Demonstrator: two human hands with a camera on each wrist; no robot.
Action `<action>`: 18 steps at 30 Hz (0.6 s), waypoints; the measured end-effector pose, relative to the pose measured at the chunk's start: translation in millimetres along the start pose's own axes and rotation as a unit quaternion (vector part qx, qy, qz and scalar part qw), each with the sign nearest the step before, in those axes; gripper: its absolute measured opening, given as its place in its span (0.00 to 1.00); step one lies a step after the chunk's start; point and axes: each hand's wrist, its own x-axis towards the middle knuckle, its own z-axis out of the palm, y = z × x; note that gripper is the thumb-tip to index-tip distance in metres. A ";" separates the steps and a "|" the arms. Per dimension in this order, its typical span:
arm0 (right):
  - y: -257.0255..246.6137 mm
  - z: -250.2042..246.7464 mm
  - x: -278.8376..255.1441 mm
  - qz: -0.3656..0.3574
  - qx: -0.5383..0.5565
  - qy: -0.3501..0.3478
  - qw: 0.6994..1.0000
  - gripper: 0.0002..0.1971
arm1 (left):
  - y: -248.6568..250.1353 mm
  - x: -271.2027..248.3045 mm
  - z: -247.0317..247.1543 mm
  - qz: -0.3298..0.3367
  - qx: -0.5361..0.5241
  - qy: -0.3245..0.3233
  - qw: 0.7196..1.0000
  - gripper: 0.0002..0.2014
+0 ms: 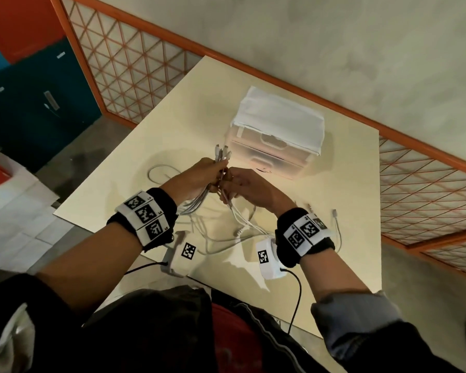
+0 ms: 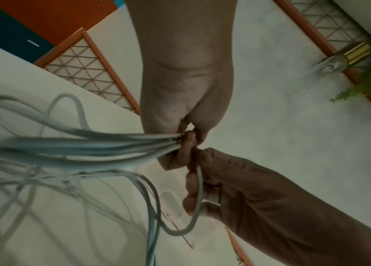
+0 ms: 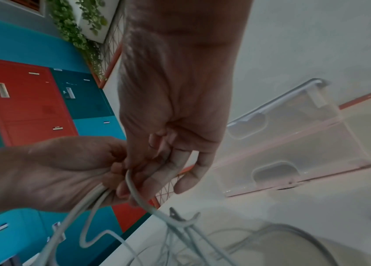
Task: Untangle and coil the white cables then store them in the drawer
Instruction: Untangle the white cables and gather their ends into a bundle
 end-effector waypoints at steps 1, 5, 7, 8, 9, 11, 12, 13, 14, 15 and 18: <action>0.4 1.2 0.8 -0.003 0.009 0.002 1.000 0.06 | 0.3 -0.9 -0.1 0.007 0.007 -0.003 1.000 0.16; -4.9 1.7 -2.6 -0.007 -0.028 0.042 0.999 0.12 | 9.5 -5.1 -4.7 0.037 -0.017 0.041 0.998 0.16; -6.2 -1.7 -5.5 0.002 -0.046 0.049 0.998 0.19 | 17.3 -6.6 -8.2 0.069 -0.020 0.064 0.995 0.16; -7.5 -5.1 -6.7 0.007 -0.049 0.052 0.997 0.21 | 21.6 -7.4 -9.8 0.083 -0.023 0.068 0.994 0.15; -7.5 -9.2 -7.8 0.010 -0.051 0.054 0.997 0.23 | 24.4 -8.6 -10.3 0.092 -0.035 0.065 0.993 0.15; -9.2 -19.4 -7.6 0.011 -0.072 0.057 0.996 0.24 | 28.4 -12.4 -10.1 0.116 -0.075 0.055 0.989 0.15; -10.1 -24.9 -7.3 0.014 -0.096 0.058 0.994 0.26 | 29.3 -14.1 -9.3 0.134 -0.091 0.059 0.985 0.16; -10.8 -29.8 -6.7 0.019 -0.125 0.057 0.990 0.27 | 30.8 -15.6 -9.2 0.154 -0.100 0.071 0.981 0.16; -11.4 -34.7 -6.9 0.025 -0.152 0.054 0.987 0.27 | 32.6 -17.0 -8.8 0.172 -0.106 0.086 0.976 0.16; -10.7 -39.5 -6.6 0.029 -0.174 0.050 0.983 0.25 | 35.1 -17.7 -10.3 0.188 -0.112 0.103 0.970 0.16; -4.4 -50.3 -9.1 0.008 -0.219 0.058 0.974 0.16 | 48.8 -23.1 -20.5 0.235 -0.134 0.163 0.949 0.16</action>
